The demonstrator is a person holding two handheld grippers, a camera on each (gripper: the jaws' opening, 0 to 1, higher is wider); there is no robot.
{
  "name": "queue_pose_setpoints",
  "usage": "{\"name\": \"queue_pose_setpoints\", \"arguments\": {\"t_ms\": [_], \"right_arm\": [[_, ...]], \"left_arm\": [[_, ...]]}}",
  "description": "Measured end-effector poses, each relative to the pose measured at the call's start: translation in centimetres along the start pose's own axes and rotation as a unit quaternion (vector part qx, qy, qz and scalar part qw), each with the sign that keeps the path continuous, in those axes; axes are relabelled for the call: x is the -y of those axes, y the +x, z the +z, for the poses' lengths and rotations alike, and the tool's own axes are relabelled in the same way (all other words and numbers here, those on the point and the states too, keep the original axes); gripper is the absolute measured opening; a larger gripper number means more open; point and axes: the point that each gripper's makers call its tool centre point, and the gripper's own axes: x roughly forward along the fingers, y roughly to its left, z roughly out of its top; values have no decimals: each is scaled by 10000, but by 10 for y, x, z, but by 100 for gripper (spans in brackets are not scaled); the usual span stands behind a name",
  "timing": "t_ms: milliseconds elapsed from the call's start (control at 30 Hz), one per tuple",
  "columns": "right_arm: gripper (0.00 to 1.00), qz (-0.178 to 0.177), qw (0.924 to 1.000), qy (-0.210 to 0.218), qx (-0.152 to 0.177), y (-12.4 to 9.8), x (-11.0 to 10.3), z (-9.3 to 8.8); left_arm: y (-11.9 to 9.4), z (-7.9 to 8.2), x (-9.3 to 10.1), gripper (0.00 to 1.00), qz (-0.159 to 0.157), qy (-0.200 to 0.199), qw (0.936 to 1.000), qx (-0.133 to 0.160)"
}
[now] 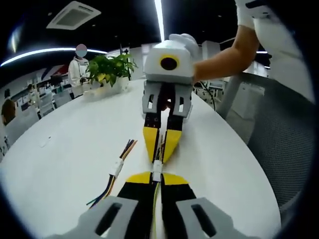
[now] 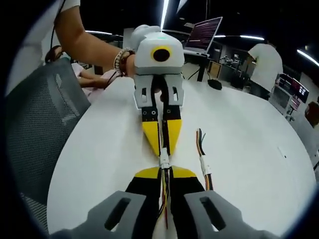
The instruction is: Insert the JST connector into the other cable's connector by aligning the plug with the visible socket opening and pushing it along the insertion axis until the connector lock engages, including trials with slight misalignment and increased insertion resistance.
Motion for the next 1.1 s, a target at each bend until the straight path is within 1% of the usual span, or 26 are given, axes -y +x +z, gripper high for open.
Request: {"name": "queue_pose_setpoints", "arguments": {"t_ms": [133, 267, 400, 533, 633, 700, 733, 767, 900, 1100], "right_arm": [[3, -57, 10000, 58, -2, -1, 2, -1], [3, -45, 9999, 114, -43, 0, 0, -5], [3, -107, 9997, 201, 5, -1, 4, -5], [3, -114, 9998, 131, -2, -1, 6, -5], [3, -218, 9995, 192, 88, -2, 14, -4], [3, -262, 9993, 238, 104, -1, 19, -5], [3, -273, 9992, 275, 105, 0, 21, -6], [3, -273, 9992, 271, 100, 0, 22, -6], [3, -361, 9990, 259, 64, 1, 29, -9], [3, -507, 9982, 323, 60, 4, 38, -14]], "left_arm": [[1, 0, -2, 0, 24, -33, 10000, -1], [5, -2, 0, 0, -27, 40, 9999, -99], [5, -2, -2, 0, 9, 15, 10000, -95], [6, 0, -5, 0, 13, 75, 9999, -121], [6, 1, -13, 0, 91, 51, 9999, -91], [7, 2, -18, 0, 140, -24, 9998, -139], [8, 1, -19, 0, 170, 89, 9996, -210], [10, 1, -19, 0, 168, 102, 9995, -233], [12, -1, -27, 0, 222, 92, 9993, -282], [15, -5, -38, 0, 374, 136, 9982, -452]]}}
